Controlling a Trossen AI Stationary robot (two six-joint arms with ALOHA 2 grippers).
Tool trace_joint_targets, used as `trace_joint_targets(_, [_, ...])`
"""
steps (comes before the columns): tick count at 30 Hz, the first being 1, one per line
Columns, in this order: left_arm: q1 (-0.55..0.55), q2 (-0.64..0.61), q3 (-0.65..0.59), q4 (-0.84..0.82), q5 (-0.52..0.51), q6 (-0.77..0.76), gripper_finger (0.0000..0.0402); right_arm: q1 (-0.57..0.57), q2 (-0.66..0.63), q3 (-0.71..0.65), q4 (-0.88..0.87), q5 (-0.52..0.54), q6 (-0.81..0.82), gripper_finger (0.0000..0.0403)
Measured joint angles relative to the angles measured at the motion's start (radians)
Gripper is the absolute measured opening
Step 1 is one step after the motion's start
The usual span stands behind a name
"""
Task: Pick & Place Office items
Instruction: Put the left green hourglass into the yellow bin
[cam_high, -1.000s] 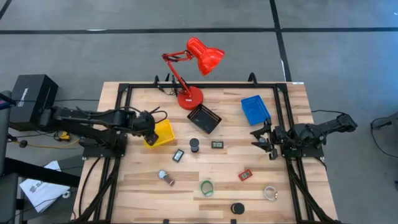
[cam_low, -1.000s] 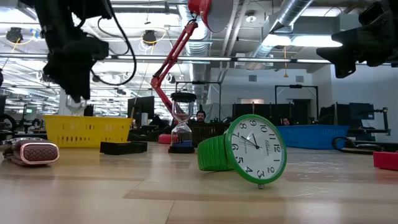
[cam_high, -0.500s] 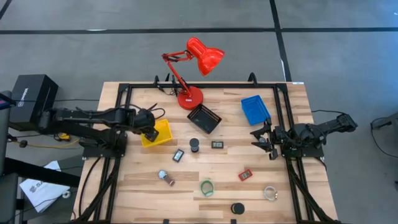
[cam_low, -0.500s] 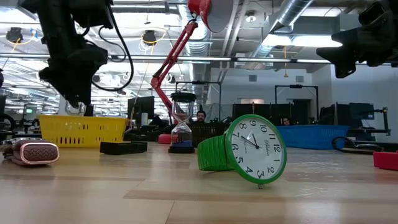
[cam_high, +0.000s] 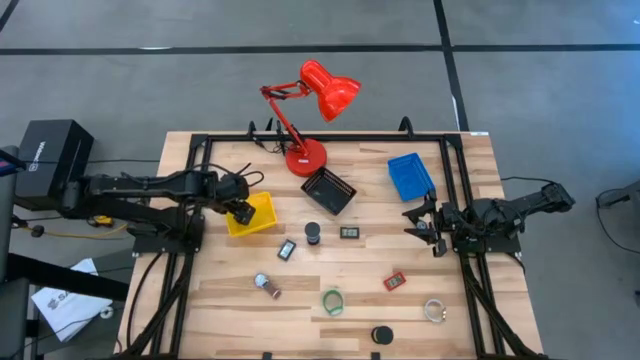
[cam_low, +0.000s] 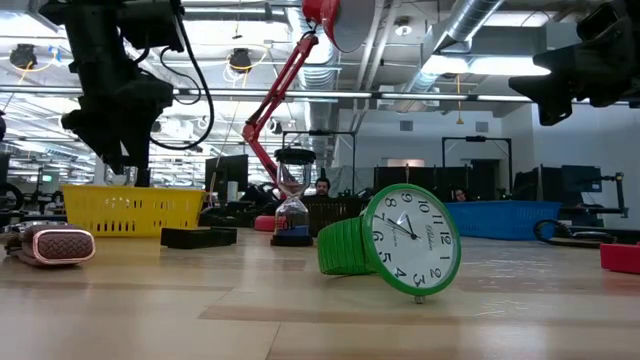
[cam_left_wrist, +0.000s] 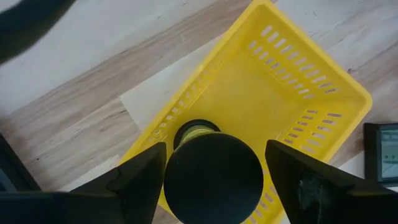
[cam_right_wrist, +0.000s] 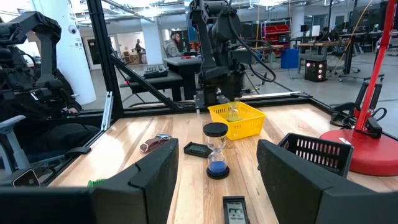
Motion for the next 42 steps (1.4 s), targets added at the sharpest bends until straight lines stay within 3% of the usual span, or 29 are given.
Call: trace_joint_targets(42, [0.0, -0.036, 0.071, -0.026, -0.024, 0.029, 0.0272, 0.0, 0.0, 0.0, 0.0, 0.0, -0.001, 0.021])
